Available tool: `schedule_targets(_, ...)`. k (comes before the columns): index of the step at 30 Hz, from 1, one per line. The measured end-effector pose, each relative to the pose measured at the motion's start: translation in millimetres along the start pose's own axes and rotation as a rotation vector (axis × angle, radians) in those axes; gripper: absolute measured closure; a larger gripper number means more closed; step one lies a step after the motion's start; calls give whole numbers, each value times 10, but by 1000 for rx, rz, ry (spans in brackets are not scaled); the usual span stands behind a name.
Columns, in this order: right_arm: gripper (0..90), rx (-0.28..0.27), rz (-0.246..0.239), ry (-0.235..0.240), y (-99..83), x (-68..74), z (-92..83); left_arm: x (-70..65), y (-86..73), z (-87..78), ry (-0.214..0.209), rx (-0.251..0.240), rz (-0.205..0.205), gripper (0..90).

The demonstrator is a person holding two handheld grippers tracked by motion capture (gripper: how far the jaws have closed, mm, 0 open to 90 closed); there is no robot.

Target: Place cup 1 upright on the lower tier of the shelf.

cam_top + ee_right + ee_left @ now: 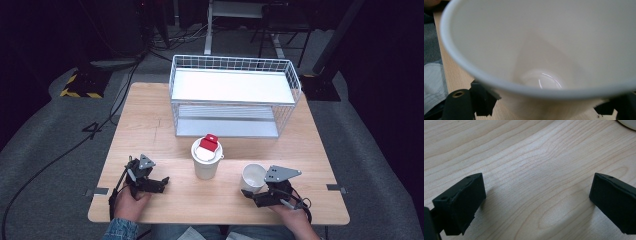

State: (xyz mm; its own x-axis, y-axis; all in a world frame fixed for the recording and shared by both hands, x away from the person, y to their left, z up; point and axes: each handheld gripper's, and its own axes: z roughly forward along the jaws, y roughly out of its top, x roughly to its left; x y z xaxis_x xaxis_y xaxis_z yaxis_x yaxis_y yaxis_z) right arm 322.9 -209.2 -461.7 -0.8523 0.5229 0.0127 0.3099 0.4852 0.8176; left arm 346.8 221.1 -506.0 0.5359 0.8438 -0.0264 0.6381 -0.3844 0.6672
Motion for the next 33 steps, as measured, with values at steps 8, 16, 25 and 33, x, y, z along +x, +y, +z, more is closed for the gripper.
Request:
schedule_targets(8, 231, -10, 0, -7, 163, -66, -41, 0, 0, 0, 0, 0, 0, 10)
schedule_targets(16, 231, -12, -4, -20, 312, -130, -55, 0, 0, 0, 0, 0, 0, 11)
schedule_targets(25, 231, -27, 13, -24, 467, -216, -47, 1, 0, 0, 0, 0, 0, 11)
schedule_targets(33, 231, -38, 13, -38, 598, -282, -27, 1, 0, 0, 0, 0, 1, 11)
